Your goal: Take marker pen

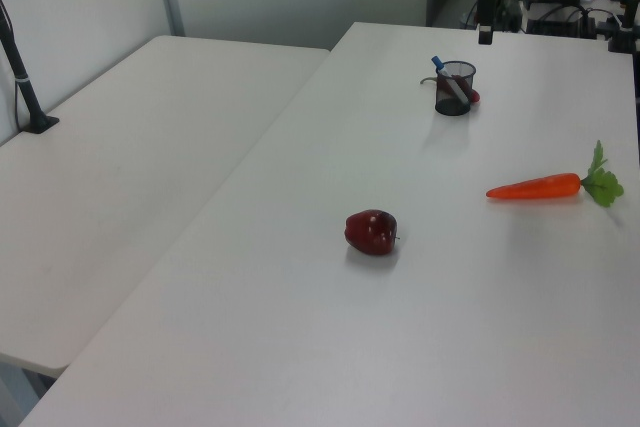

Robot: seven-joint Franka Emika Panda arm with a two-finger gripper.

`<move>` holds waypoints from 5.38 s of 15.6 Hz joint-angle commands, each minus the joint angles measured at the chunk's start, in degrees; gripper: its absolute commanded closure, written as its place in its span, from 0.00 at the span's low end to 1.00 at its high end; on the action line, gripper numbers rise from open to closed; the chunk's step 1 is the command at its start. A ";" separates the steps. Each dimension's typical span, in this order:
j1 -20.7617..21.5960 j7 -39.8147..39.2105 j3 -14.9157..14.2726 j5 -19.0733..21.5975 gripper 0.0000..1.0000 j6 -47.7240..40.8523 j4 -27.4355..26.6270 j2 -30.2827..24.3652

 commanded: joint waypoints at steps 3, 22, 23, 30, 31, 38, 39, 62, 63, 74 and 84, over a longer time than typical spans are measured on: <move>-3.20 -3.06 -0.57 0.29 0.00 3.96 0.31 1.75; -18.84 -17.30 -1.10 1.00 0.03 32.60 0.31 16.33; -19.28 -17.83 -1.10 1.00 0.05 34.45 0.31 17.04; -20.08 -18.18 -1.10 0.29 0.32 45.19 0.22 22.49; -20.08 -18.71 -1.10 0.21 0.33 45.45 0.22 22.93; -19.90 -21.35 -1.10 0.64 0.50 48.01 0.22 25.13; -19.90 -21.17 -1.10 0.73 0.56 48.01 0.22 25.13; -20.08 -16.95 -0.92 1.87 0.91 46.08 0.49 18.37; -20.08 -16.95 -0.92 2.57 0.91 45.46 1.44 17.75; -14.55 -6.16 -0.30 6.71 0.91 39.31 6.46 15.02; -2.59 -0.08 -0.22 6.88 0.90 21.83 4.45 16.25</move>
